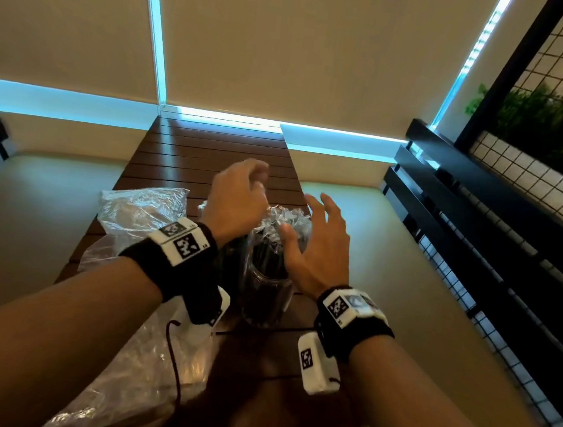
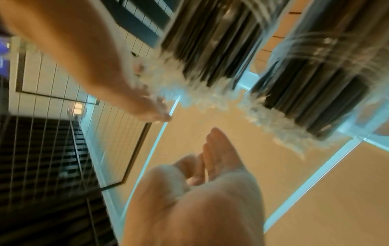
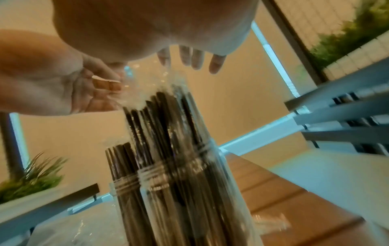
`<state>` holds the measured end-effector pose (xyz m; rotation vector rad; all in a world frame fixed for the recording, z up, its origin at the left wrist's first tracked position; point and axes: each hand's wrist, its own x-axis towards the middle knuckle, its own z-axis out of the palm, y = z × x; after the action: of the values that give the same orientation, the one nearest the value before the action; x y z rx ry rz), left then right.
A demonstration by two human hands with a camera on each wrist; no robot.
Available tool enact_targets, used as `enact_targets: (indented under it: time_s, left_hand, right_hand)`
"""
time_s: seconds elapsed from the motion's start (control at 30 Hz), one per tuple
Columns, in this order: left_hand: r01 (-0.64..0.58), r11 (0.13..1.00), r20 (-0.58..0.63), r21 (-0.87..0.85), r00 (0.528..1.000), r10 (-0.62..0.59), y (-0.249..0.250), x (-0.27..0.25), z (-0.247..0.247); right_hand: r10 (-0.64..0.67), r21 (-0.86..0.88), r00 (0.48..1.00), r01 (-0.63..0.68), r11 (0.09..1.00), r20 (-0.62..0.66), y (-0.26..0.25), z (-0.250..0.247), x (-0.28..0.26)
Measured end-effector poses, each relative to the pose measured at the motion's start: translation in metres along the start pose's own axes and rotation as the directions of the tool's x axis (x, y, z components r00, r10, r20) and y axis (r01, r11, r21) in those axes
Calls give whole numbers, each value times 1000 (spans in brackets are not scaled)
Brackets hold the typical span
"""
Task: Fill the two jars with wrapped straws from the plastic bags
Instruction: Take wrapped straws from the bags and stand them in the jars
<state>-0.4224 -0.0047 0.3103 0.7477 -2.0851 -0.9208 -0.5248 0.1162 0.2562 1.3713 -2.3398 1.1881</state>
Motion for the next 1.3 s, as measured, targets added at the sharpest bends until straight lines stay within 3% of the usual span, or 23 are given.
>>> enact_targets:
  time_s: [0.03, 0.1, 0.17, 0.27, 0.47, 0.57, 0.63, 0.73, 0.87, 0.93, 1.13, 1.3]
  left_hand:
    - [25, 997, 5, 70, 1000, -26, -2, 2, -5]
    - [6, 947, 183, 320, 981, -68, -6, -1, -11]
    - [-45, 868, 361, 494, 919, -158, -13, -9, -8]
    - [26, 876, 454, 482, 847, -276, -28, -22, 1]
    - [89, 969, 309, 231, 938, -160, -47, -48, 27]
    - [9, 980, 248, 199, 967, -59, -52, -53, 37]
    - [-18, 989, 244, 146, 970, -18, -56, -54, 43]
    - [-58, 973, 307, 225, 952, -14, -70, -47, 50]
    - [-89, 950, 364, 298, 931, -27, -78, -41, 53]
    - [-49, 955, 328, 293, 943, -52, -77, -42, 54]
    - [-39, 966, 245, 256, 969, -25, -83, -51, 58]
    - [-21, 967, 213, 254, 977, -34, -87, -54, 60]
  right_hand:
    - [-10, -81, 998, 15, 997, 55, -5, 2, 8]
    - [22, -193, 984, 12, 981, 174, -13, 11, 21]
    - [102, -220, 955, -39, 975, 280, -19, 20, 31]
    - [100, -232, 929, -16, 973, 355, -21, 26, 34]
    - [32, -260, 931, 68, 963, 363, -15, 34, 25]
    - [33, -293, 945, 67, 954, 325, -23, 34, 19]
    - [49, -316, 944, 61, 947, 328, -26, 32, 15]
    - [106, -313, 913, 25, 949, 393, -25, 28, 20]
    - [281, -249, 854, -185, 951, 438, -28, 24, 35]
    - [315, -221, 868, -245, 944, 385, -29, 26, 36]
    - [221, -326, 952, -144, 934, 213, -33, 40, 21]
    - [172, -377, 964, -84, 922, 205, -30, 44, 18]
